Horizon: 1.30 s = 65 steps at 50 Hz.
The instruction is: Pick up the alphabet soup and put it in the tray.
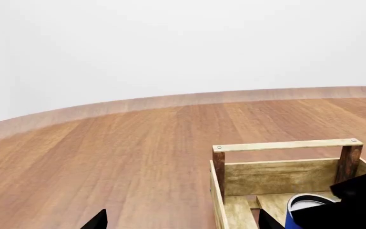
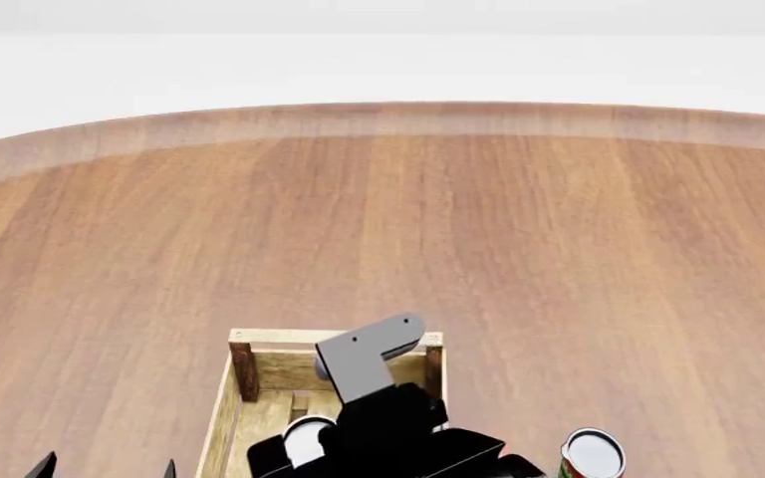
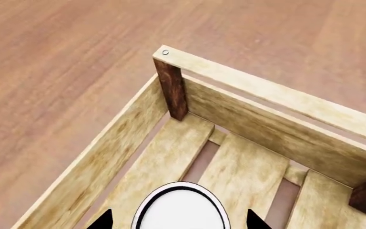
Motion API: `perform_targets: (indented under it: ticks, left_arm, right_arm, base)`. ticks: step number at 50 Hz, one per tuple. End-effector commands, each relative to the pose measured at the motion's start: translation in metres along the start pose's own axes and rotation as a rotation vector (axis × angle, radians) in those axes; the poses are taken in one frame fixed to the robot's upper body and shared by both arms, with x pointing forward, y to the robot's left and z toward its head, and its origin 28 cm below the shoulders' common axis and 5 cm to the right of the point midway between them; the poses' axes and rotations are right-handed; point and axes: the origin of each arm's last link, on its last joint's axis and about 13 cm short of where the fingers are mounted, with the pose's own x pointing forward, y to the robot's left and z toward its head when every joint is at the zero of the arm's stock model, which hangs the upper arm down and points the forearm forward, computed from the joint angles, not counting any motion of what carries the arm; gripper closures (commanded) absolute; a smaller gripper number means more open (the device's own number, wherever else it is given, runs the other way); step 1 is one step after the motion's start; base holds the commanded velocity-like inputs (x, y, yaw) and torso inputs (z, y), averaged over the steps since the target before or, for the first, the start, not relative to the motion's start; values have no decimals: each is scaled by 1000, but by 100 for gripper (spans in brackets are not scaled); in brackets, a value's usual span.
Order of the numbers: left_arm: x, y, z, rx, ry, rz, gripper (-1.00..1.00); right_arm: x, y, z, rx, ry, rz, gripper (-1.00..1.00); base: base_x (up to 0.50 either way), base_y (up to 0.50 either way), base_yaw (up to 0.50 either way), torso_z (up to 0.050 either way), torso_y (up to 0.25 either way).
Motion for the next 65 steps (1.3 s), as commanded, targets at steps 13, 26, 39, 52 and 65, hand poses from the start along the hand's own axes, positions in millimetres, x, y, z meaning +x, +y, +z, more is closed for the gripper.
perform_targets:
  ticks: [13, 26, 39, 52, 65]
  left_arm:
    - [-1, 0, 1, 1, -3, -1, -100]
    - [-1, 0, 1, 0, -4, -1, -100]
    - [-4, 2, 15, -72, -42, 3, -100]
    - [-9, 5, 35, -161, -56, -12, -100]
    - [-10, 3, 34, -151, -60, -28, -100]
  right_arm:
    - [-29, 23, -7, -69, -109, -76, -100]
    - [-47, 34, -10, -99, -207, -174, -100]
    - [-72, 50, -27, -137, -319, -160, -100]
    - [-90, 54, -43, -140, -465, -147, -100]
    - [-121, 58, -58, -117, -592, -171, -100]
  base:
    - [0, 0, 0, 0, 0]
    - [0, 0, 0, 0, 0]
    - [0, 0, 0, 0, 0]
    - [0, 0, 0, 0, 0]
    - [0, 0, 0, 0, 0]
